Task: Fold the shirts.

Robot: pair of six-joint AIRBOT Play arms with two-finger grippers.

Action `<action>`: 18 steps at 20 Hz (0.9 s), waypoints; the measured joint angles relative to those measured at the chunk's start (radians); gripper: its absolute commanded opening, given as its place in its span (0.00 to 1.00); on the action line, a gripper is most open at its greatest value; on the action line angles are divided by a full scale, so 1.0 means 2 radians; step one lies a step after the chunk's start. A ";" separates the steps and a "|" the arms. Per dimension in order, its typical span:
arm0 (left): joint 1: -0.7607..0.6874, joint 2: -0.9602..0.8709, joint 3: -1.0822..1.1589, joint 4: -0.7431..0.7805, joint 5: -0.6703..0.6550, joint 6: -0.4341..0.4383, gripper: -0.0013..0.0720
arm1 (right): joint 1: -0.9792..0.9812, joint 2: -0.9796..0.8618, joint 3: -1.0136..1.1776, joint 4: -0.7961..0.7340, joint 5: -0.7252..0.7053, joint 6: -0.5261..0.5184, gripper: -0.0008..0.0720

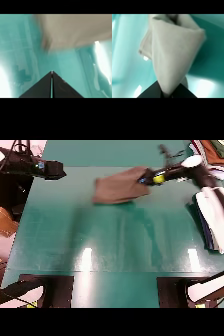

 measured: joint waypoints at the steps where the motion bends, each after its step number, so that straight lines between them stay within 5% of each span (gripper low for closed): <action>1: -0.008 0.000 0.000 0.000 0.004 0.000 0.05 | -0.035 0.017 0.001 -0.019 0.001 0.008 0.04; 9: -0.029 0.000 0.000 -0.008 0.012 -0.006 0.05 | -0.294 0.081 0.002 -0.070 0.020 0.030 0.04; 18: -0.031 0.000 0.000 -0.010 0.013 -0.020 0.05 | -0.388 0.109 0.002 -0.005 -0.038 0.005 0.04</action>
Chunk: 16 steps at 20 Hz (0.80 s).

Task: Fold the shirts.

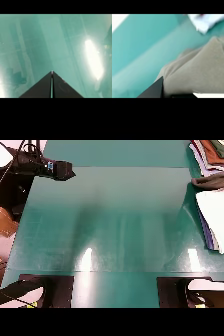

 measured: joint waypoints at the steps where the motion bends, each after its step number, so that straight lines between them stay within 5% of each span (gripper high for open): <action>1: 0.000 0.000 0.000 0.000 0.000 0.000 0.05 | -0.003 0.009 0.000 0.005 -0.009 -0.002 0.04; 9: 0.000 0.000 0.000 0.000 0.000 0.002 0.05 | -0.049 0.078 0.000 0.006 0.018 -0.012 0.04; 16: 0.000 0.000 0.000 0.000 -0.002 0.013 0.05 | -0.084 0.128 -0.049 -0.124 0.118 0.031 0.04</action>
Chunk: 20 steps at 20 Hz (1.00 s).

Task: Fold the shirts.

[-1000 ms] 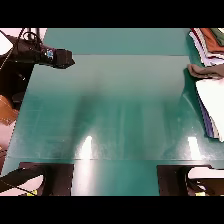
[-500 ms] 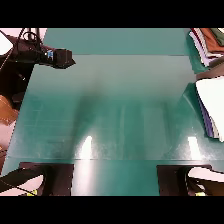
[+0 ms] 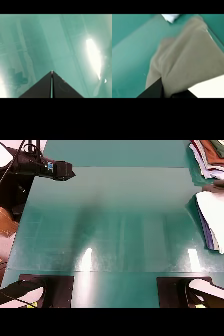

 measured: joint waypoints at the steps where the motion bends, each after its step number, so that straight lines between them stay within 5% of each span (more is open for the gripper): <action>1: 0.000 0.000 0.000 0.000 0.000 0.001 0.05 | -0.002 0.011 -0.024 -0.026 0.010 0.006 0.04; 7: 0.000 0.000 0.000 0.000 -0.003 0.011 0.05 | -0.036 0.066 -0.170 -0.146 0.046 0.031 0.06; 8: 0.000 0.000 0.000 0.000 -0.005 0.013 0.05 | -0.046 0.071 -0.189 -0.157 0.049 0.034 0.36; 9: 0.000 0.000 0.000 0.000 -0.006 0.013 0.05 | -0.055 0.075 -0.204 -0.164 0.054 0.035 0.78; 10: 0.000 0.000 0.000 0.000 -0.006 0.014 0.05 | -0.065 0.078 -0.217 -0.170 0.056 0.035 0.97; 15: 0.000 0.000 0.000 0.000 -0.009 0.015 0.05 | -0.080 0.084 -0.208 -0.137 0.052 0.037 0.96; 20: 0.000 0.000 0.000 0.001 -0.005 0.016 0.05 | 0.039 0.085 -0.131 -0.031 0.025 0.036 0.96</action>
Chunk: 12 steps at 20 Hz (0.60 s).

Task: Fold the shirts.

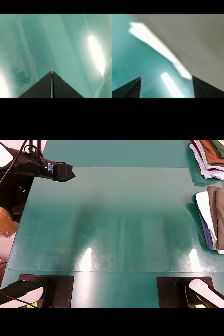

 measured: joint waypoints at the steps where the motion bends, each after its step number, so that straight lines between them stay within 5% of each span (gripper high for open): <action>1: 0.000 0.000 0.000 0.001 0.001 0.000 0.05 | 0.039 0.000 0.013 0.011 -0.008 0.000 0.96; 5: 0.000 0.000 0.000 0.002 0.006 0.000 0.05 | 0.189 0.000 0.038 0.031 -0.050 -0.014 0.77; 7: 0.000 0.000 0.000 0.003 0.009 0.000 0.05 | 0.253 0.000 0.042 0.036 -0.069 -0.027 0.10; 8: 0.000 0.000 0.000 0.003 0.011 0.000 0.05 | 0.280 0.000 0.044 0.036 -0.076 -0.033 0.04; 12: 0.000 0.000 0.000 0.003 0.014 0.000 0.05 | 0.356 0.000 0.046 0.040 -0.091 -0.052 0.04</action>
